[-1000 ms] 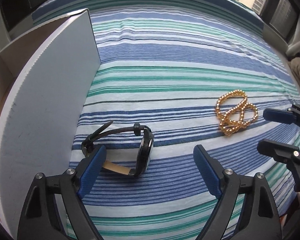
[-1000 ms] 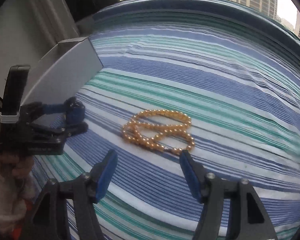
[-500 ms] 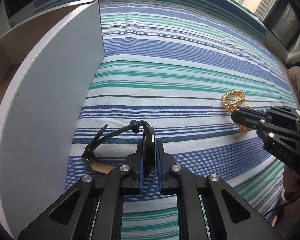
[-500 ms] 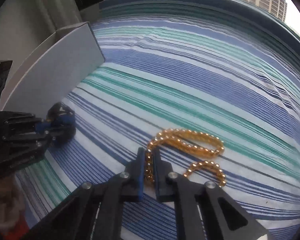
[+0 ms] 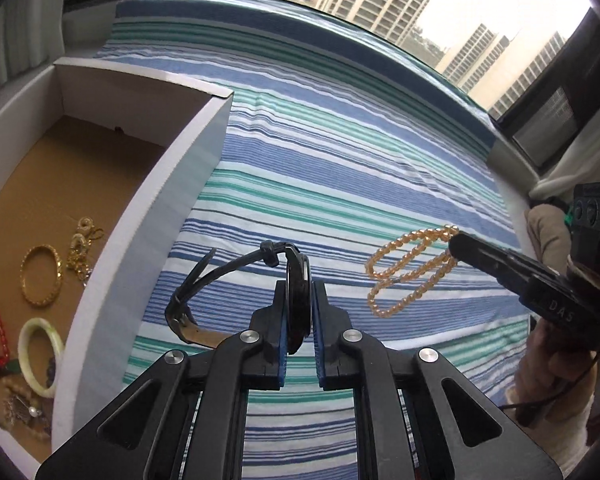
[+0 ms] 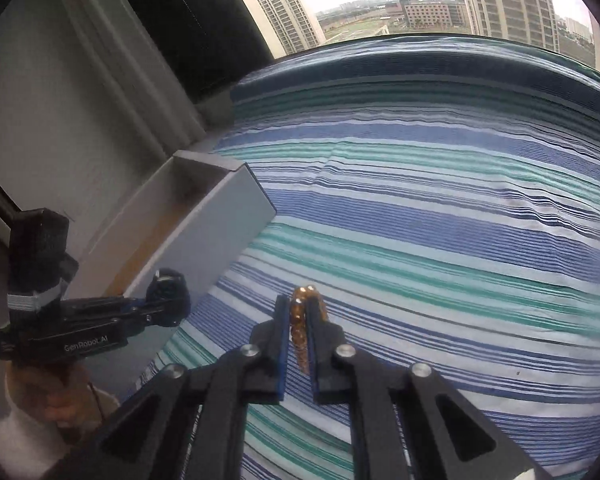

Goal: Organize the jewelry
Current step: 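Carry the watch and gold bead necklace into the white box and open both tools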

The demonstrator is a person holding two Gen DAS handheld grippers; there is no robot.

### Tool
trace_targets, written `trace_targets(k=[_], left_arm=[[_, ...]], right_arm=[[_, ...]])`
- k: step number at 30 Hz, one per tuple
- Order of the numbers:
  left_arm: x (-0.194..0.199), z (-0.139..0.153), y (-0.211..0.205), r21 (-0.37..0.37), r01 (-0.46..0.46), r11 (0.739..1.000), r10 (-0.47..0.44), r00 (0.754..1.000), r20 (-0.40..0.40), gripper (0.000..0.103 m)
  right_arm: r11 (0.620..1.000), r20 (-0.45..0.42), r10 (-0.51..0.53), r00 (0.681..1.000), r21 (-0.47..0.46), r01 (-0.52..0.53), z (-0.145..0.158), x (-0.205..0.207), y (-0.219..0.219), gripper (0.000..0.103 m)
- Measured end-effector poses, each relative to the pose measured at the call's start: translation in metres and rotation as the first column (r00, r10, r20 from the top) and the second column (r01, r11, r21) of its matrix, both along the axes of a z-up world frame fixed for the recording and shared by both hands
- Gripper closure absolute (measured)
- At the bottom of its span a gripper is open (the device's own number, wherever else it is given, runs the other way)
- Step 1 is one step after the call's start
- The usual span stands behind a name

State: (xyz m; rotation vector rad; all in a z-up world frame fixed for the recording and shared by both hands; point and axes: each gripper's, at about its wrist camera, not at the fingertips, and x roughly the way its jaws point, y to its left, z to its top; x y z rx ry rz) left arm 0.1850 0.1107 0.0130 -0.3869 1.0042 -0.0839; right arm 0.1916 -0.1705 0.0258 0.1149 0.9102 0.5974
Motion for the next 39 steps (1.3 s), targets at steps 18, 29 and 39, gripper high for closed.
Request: trace_targets(k=[18, 29, 39], left_arm=[[-0.112, 0.095, 0.099, 0.082, -0.172, 0.982, 0.167, 0.983, 0.071, 0.095], [-0.065, 0.036, 0.206, 0.173, -0.352, 0.920, 0.355, 0.935, 0.016, 0.095], [-0.026, -0.061, 0.270, 0.135, -0.447, 0.884, 0.466, 0.867, -0.177, 0.094]], right_arm=[[0.943, 0.153, 0.306, 0.940, 0.087, -0.321, 0.106, -0.059, 0.131, 0.095], [0.916, 0.121, 0.401, 0.908, -0.016, -0.402, 0.093, -0.024, 0.291, 0.095], [0.868, -0.063, 0.417, 0.906, -0.266, -0.418, -0.014, 0.048, 0.402, 0.095]])
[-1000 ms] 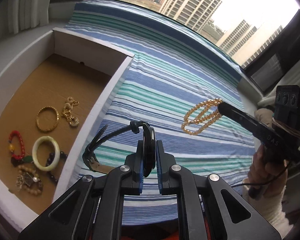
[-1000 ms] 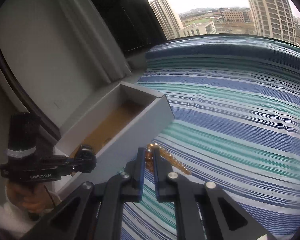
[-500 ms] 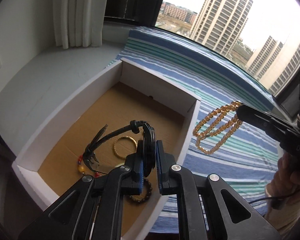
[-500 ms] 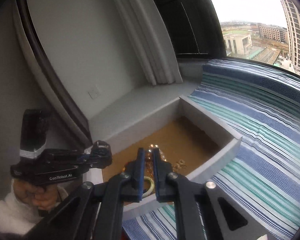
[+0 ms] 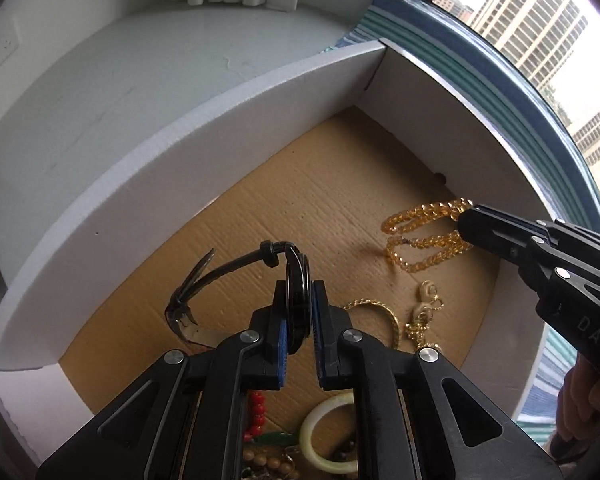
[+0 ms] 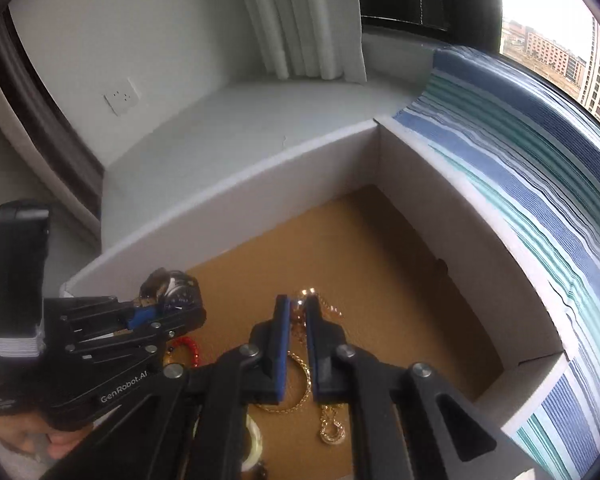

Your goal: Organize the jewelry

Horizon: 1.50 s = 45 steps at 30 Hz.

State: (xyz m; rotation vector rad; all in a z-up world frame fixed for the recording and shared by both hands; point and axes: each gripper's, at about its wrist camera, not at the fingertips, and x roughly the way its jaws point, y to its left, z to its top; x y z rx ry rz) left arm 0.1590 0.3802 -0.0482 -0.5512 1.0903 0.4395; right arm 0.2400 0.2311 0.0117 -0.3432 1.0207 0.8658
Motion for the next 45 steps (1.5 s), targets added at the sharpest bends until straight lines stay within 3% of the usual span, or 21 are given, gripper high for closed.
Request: trace_targets(k=[3, 5, 6, 7, 11, 12, 13, 15, 18, 20, 26, 36, 45], left_arm=[[0.000, -0.002, -0.003, 0.031, 0.003, 1.000, -0.002, 1.000, -0.013, 0.090], [-0.001, 0.001, -0.005, 0.061, -0.006, 0.998, 0.006, 1.000, -0.009, 0.063], [-0.004, 0.005, -0.006, 0.075, -0.021, 0.997, 0.021, 1.000, 0.003, 0.038], [-0.009, 0.011, -0.008, 0.102, -0.043, 0.994, 0.041, 0.999, 0.019, 0.023], [-0.023, 0.035, -0.023, 0.223, -0.082, 0.971, 0.069, 0.996, 0.065, 0.010], [-0.026, 0.041, -0.028, 0.253, -0.088, 0.963, 0.073, 0.995, 0.068, 0.003], [-0.028, 0.045, -0.035, 0.294, -0.088, 0.952, 0.071, 0.995, 0.066, 0.001], [-0.032, 0.051, -0.049, 0.361, -0.081, 0.929, 0.066, 0.996, 0.055, 0.001], [-0.042, 0.057, -0.067, 0.404, -0.079, 0.911, 0.075, 0.997, 0.026, 0.001], [-0.050, 0.059, -0.073, 0.400, -0.102, 0.911, 0.097, 0.995, 0.032, 0.001], [-0.070, 0.057, -0.082, 0.345, -0.162, 0.925, 0.164, 0.986, 0.023, 0.001], [-0.098, 0.059, -0.076, 0.340, -0.255, 0.905, 0.261, 0.965, 0.030, 0.001], [-0.110, 0.062, -0.067, 0.305, -0.298, 0.904, 0.300, 0.953, 0.042, 0.001]], right_arm=[[0.999, -0.017, 0.010, 1.000, -0.045, -0.011, -0.022, 0.009, 0.012, 0.094], [0.999, -0.023, 0.002, 1.000, -0.048, -0.003, -0.026, 0.011, 0.013, 0.093], [0.999, -0.022, -0.006, 1.000, -0.051, 0.005, -0.026, 0.011, 0.013, 0.085], [0.999, -0.020, -0.014, 1.000, -0.048, 0.013, -0.026, 0.011, 0.012, 0.075], [0.999, -0.010, -0.038, 0.999, -0.013, 0.038, -0.013, 0.009, -0.001, 0.060], [0.999, -0.001, -0.043, 0.999, -0.009, 0.043, -0.010, 0.007, -0.004, 0.052], [0.999, 0.008, -0.046, 0.999, -0.006, 0.046, -0.007, 0.002, -0.008, 0.046], [0.999, 0.022, -0.053, 0.998, 0.001, 0.053, -0.003, -0.006, -0.018, 0.044], [0.998, 0.043, -0.063, 0.997, -0.016, 0.064, 0.002, -0.020, -0.031, 0.035], [0.998, 0.076, -0.057, 0.995, -0.021, 0.059, 0.007, -0.032, -0.039, 0.028], [0.996, 0.132, -0.091, 0.987, 0.013, 0.090, 0.023, -0.046, -0.057, 0.027], [0.994, 0.215, -0.074, 0.974, -0.059, 0.088, 0.015, -0.062, -0.058, 0.026], [0.996, 0.191, -0.022, 0.981, -0.086, 0.039, 0.004, -0.074, -0.040, 0.026]])
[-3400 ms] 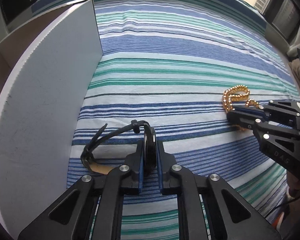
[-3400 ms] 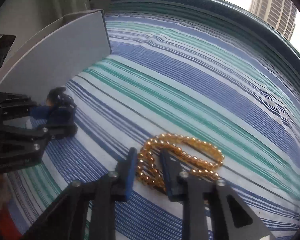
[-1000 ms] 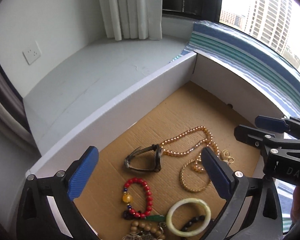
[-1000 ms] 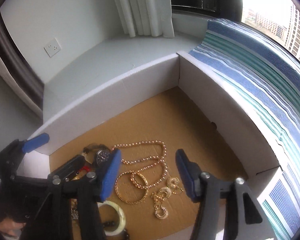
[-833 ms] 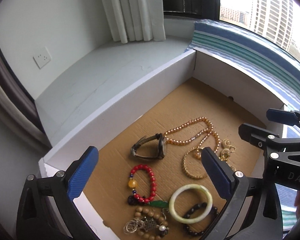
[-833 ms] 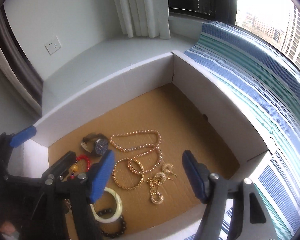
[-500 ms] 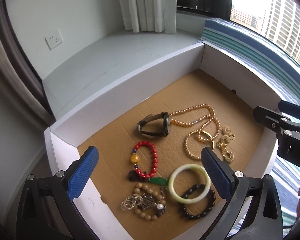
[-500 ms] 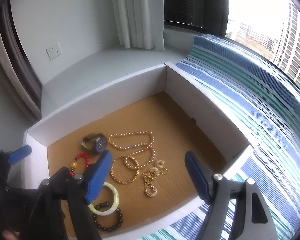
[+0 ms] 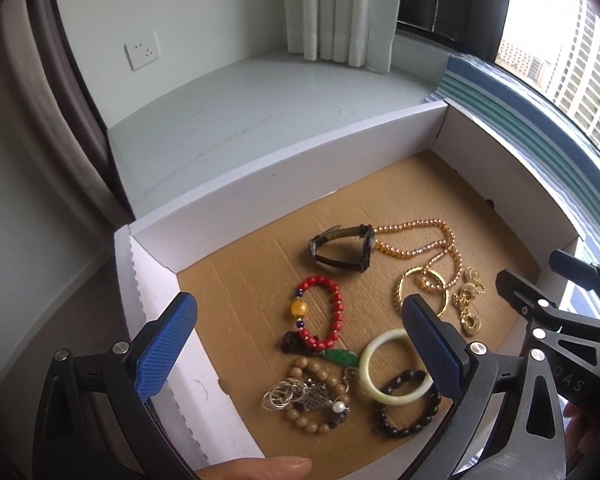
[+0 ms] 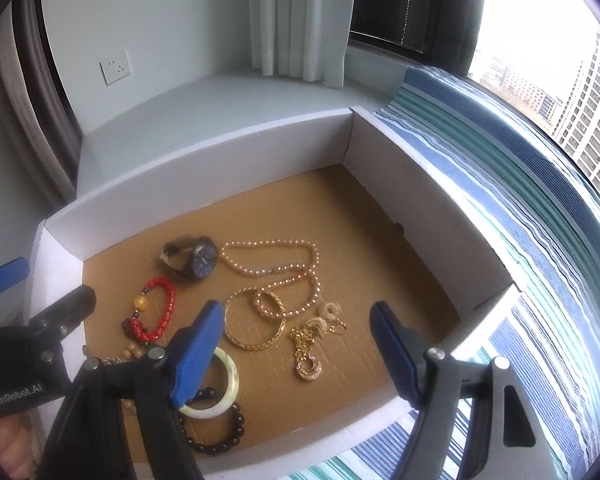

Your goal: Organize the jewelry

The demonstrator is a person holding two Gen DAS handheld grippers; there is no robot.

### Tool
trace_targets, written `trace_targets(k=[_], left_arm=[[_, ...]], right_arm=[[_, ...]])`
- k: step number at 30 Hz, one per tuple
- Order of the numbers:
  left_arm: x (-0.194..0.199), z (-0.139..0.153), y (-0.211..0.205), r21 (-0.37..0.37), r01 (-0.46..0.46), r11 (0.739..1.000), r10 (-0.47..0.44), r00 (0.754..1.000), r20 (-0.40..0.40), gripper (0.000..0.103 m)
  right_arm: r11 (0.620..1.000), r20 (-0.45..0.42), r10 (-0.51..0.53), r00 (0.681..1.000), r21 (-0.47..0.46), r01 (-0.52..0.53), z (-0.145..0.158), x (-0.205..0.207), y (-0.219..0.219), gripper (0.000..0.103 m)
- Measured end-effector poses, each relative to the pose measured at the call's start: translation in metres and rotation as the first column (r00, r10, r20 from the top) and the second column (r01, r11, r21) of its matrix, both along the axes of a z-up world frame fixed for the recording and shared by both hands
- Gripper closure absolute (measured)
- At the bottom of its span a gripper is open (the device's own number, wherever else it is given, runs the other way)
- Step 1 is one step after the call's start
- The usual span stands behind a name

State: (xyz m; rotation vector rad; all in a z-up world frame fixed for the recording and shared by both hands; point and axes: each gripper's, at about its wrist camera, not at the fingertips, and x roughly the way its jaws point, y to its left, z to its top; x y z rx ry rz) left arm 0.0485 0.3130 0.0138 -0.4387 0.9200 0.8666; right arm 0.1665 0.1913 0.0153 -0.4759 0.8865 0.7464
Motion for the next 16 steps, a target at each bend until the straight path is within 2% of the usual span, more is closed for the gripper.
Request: trace_targets(k=[16], left_arm=[[-0.0004, -0.0027, 0.0022, -0.017, -0.021, 1.000, 0.021, 1.000, 0.009, 0.001]], right_arm=[[1.000, -0.002, 0.002, 1.000, -0.015, -0.002, -0.0053, -0.0053, 0.0058, 0.026]])
